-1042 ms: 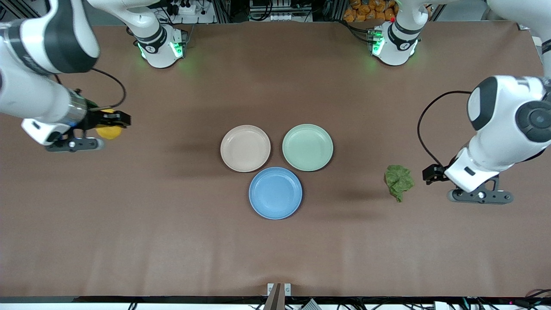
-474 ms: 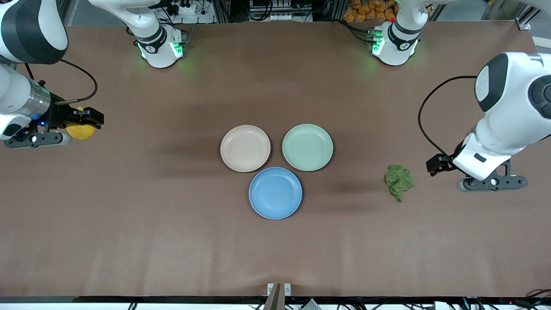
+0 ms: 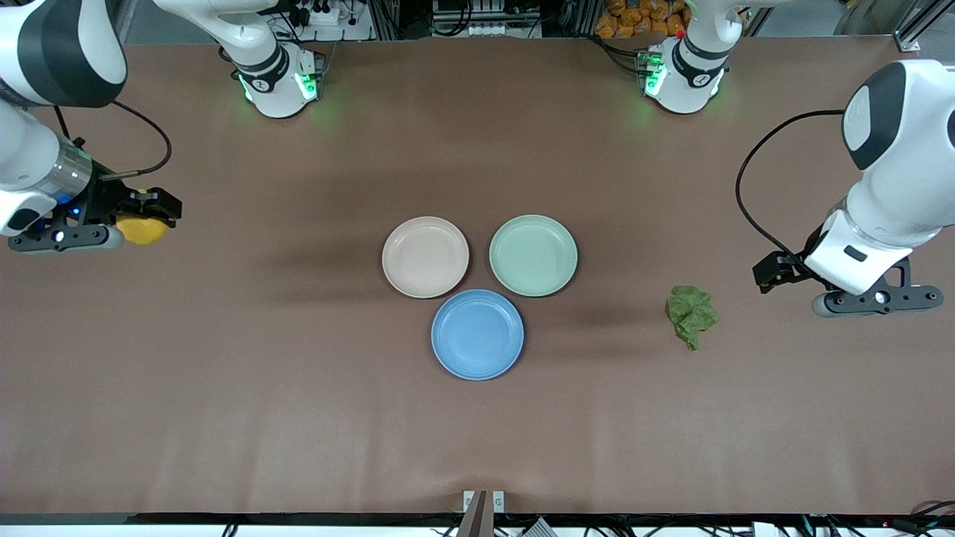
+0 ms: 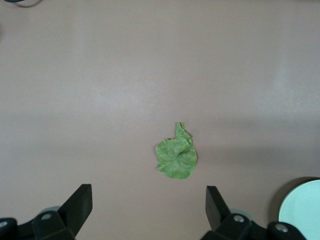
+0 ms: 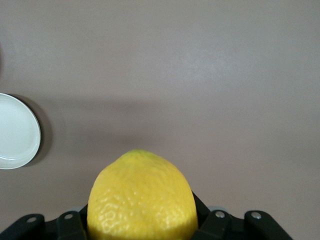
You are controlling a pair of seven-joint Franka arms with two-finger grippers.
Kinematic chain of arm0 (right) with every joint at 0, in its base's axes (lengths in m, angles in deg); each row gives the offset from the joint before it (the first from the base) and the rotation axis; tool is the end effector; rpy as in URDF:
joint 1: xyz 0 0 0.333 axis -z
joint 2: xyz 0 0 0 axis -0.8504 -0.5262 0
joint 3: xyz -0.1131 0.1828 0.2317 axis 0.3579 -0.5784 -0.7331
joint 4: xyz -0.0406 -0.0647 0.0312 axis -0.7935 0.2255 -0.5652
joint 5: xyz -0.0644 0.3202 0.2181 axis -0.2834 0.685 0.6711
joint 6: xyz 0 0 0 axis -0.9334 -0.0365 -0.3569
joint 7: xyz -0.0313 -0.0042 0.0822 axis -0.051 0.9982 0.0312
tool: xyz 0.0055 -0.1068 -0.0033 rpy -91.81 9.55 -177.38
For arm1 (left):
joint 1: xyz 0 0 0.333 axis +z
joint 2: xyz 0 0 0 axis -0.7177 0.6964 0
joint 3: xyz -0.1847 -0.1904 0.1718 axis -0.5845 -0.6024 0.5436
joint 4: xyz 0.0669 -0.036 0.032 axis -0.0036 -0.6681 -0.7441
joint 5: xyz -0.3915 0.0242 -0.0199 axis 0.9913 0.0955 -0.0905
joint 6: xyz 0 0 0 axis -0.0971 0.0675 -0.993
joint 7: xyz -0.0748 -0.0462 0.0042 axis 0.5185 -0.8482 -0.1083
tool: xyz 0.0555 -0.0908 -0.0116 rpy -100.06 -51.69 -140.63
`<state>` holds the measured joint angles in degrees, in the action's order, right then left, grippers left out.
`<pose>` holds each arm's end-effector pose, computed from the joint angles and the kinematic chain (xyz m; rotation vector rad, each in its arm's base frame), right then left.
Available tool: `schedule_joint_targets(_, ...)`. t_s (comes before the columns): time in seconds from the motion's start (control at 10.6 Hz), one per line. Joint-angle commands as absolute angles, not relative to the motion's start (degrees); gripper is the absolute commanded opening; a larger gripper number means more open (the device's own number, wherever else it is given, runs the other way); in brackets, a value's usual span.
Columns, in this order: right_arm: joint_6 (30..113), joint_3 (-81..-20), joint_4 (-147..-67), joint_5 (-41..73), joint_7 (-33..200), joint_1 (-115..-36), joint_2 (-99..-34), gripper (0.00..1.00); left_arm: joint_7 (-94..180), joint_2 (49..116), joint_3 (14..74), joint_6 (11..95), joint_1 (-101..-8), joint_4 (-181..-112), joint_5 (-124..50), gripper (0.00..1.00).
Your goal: Pick lemon and lettuce from plates
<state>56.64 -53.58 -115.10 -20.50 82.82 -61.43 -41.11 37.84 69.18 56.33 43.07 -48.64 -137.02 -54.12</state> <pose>0.5445 0.0055 0.5176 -3.1260 -0.1268 0.1208 0.6303 -0.0819 0.5236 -3.0392 -0.0214 -0.1460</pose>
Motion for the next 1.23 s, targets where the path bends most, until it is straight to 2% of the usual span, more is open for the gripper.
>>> schedule_joint_targets(0.0, 60.7, -54.3, -122.0, -21.2, 83.6, -60.6, -36.4, 0.61, 37.1, 66.9, 55.8, 42.0, -48.4, -137.8, -54.6, 1.0)
schedule_joint_targets(0.28, 66.6, -54.3, -127.9, -21.1, 83.6, -60.6, -34.2, 0.61, 37.1, 65.9, 55.9, 40.2, -48.3, -136.7, -54.7, 1.0)
schedule_joint_targets(0.57, 67.6, -54.3, -128.3, -21.1, 83.6, -60.3, -34.4, 0.61, 37.8, 64.5, 55.8, 38.0, -48.3, -136.3, -53.8, 1.0)
schedule_joint_targets(0.95, 72.8, -54.3, -131.5, -21.1, 83.6, -59.7, -34.8, 0.6, 39.7, 61.5, 56.4, 36.4, -48.4, -136.5, -50.4, 1.0)
schedule_joint_targets(1.14, 79.2, -54.2, -135.7, -21.1, 83.6, -58.6, -35.2, 0.59, 42.1, 59.6, 56.6, 36.3, -48.2, -137.2, -48.6, 1.0)
